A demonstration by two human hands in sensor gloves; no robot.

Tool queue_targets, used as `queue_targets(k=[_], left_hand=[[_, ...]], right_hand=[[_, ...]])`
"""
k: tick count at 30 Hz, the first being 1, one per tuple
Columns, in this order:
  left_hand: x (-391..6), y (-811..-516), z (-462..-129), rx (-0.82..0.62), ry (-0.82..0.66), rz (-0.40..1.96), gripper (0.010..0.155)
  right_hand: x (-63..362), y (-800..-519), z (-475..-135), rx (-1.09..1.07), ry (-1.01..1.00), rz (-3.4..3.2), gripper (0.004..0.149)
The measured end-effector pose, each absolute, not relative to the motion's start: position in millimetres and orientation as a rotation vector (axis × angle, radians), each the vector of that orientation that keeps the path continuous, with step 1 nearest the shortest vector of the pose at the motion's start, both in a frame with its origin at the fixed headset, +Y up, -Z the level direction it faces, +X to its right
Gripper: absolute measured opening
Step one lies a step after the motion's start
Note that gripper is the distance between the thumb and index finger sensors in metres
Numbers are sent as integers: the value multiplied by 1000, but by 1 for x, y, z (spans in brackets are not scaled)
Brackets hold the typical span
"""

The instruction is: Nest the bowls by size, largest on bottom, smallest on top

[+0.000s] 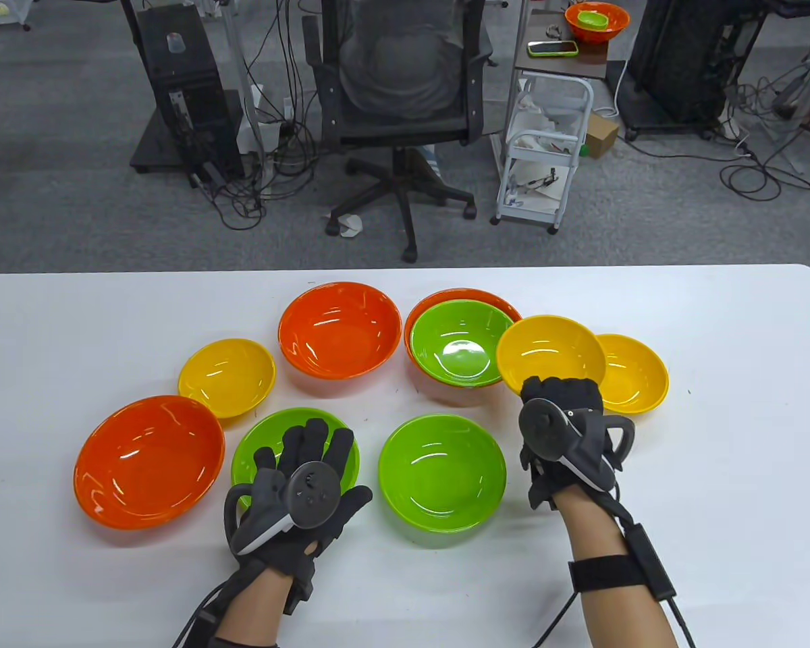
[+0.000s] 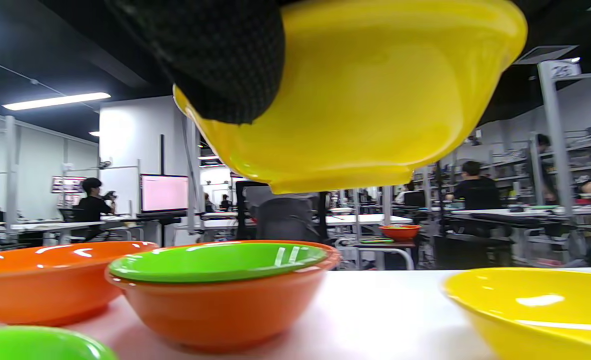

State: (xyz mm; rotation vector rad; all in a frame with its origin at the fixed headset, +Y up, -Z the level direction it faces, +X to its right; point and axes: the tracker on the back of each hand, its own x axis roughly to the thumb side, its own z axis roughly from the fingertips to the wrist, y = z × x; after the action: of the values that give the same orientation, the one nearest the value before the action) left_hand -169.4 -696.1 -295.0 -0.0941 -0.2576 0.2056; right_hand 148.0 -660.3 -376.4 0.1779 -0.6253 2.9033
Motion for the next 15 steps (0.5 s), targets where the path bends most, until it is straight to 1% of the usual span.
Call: queue_targets(k=[6, 15], left_hand=[[-170, -696, -295, -90, -259, 214, 82], [-170, -696, -295, -97, -259, 222, 82]], right_hand=[[122, -666, -406, 268, -596, 2910, 39], [107, -676, -439, 238, -477, 2928, 38]])
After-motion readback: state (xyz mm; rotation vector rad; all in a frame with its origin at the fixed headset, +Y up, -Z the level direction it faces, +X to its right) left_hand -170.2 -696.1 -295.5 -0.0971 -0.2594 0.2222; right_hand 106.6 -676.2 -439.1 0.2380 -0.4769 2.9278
